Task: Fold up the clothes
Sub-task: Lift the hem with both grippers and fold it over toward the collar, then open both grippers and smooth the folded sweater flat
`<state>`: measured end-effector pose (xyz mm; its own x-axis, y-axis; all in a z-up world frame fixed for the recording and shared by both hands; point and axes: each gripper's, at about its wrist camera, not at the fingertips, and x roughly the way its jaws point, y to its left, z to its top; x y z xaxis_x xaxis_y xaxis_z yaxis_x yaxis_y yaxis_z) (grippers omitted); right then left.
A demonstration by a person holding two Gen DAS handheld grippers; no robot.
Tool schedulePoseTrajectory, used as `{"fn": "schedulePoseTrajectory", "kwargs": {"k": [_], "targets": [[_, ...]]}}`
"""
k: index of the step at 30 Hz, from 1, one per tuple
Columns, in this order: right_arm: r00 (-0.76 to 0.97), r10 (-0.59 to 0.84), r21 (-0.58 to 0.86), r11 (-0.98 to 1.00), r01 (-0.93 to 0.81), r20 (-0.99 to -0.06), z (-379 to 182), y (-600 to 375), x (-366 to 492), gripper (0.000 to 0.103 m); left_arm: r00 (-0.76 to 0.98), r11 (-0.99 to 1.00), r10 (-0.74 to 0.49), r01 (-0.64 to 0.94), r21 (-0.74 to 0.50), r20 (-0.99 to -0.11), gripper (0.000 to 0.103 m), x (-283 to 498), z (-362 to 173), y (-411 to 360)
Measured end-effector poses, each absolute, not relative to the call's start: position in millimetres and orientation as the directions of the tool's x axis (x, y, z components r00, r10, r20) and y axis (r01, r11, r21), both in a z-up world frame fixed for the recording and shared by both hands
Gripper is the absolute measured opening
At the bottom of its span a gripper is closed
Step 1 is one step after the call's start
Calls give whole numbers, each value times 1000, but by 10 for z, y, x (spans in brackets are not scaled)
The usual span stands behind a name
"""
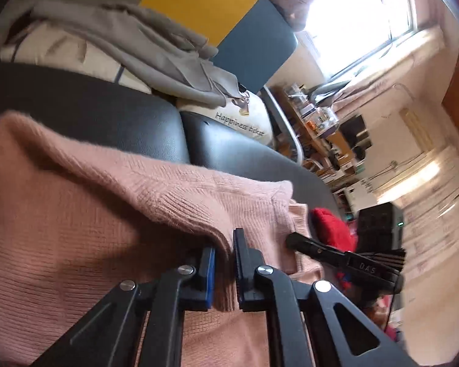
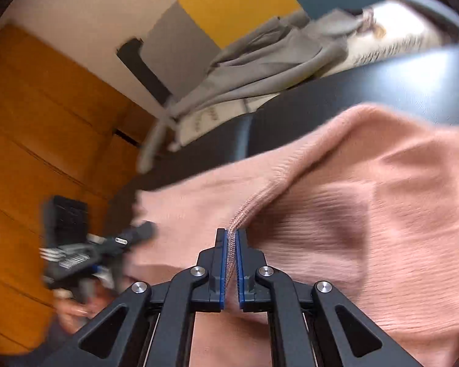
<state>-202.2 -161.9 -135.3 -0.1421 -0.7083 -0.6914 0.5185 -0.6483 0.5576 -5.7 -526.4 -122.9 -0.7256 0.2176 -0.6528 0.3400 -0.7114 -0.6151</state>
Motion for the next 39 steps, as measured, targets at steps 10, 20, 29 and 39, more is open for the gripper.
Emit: {"fn": "schedulePoseTrajectory", "kwargs": {"k": [10,20,29,39], "targets": [[-197,-743,596,-641,484,-640,-1307,-1369,-2017,12,-657,-791,34,443,-423,-753,21,15,-1160,-5191],[-374,-546,207,-730,652,-750,-1050,-1973,-2406,22,-689,-832,-147,473,-288,-709,24,-237,-961,-5472],[-465,-480,112,-776,621,-744,-1499,-1941,-2520,34,-658,-770,-176,555,-314,-732,27,-82,-1550,-5723],[-454,-433,95,-797,597,-779,-1391,-2000,-2482,41,-651,-744,-176,579,-332,-739,26,87,-1329,-5741]]}}
